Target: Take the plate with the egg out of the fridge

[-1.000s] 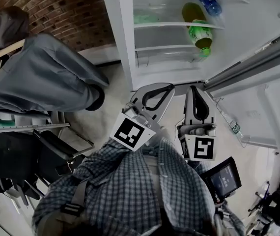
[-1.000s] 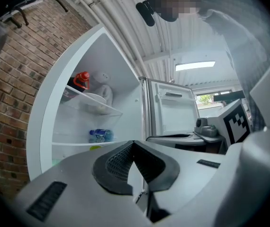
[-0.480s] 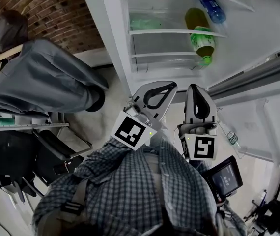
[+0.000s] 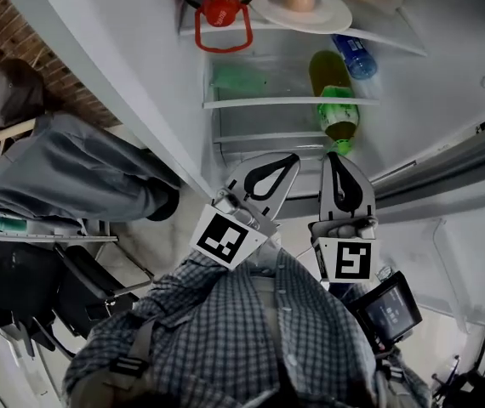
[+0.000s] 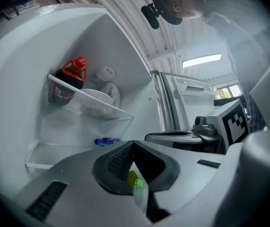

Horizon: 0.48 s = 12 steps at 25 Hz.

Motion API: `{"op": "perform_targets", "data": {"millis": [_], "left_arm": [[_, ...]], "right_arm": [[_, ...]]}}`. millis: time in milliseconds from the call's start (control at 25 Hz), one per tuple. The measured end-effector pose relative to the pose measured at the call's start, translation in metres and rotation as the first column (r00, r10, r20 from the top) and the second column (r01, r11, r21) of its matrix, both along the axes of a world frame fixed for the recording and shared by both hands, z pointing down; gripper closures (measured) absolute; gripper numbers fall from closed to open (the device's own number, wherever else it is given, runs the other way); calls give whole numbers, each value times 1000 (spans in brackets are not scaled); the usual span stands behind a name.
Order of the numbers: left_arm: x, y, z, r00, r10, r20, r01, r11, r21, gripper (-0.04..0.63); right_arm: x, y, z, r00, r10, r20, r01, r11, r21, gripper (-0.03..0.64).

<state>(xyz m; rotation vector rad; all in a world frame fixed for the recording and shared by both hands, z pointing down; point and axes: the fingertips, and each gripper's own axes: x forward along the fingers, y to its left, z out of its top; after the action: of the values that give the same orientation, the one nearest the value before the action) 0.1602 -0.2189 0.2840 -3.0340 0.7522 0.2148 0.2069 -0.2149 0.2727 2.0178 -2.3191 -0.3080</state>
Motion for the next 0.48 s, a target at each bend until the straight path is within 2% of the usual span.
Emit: {"op": "perform_targets", "data": {"millis": [280,480], "left_arm": [[10,-24,-23,998,-66,-4,66,997,39,589],[15,-37,-46,996,-92,-17,93,993,74,589]], "right_arm": [[19,-33,-22,997,-3,-74,4,1000,10,611],[31,-52,-48,982,-13,-190,22,999,41,612]]}}
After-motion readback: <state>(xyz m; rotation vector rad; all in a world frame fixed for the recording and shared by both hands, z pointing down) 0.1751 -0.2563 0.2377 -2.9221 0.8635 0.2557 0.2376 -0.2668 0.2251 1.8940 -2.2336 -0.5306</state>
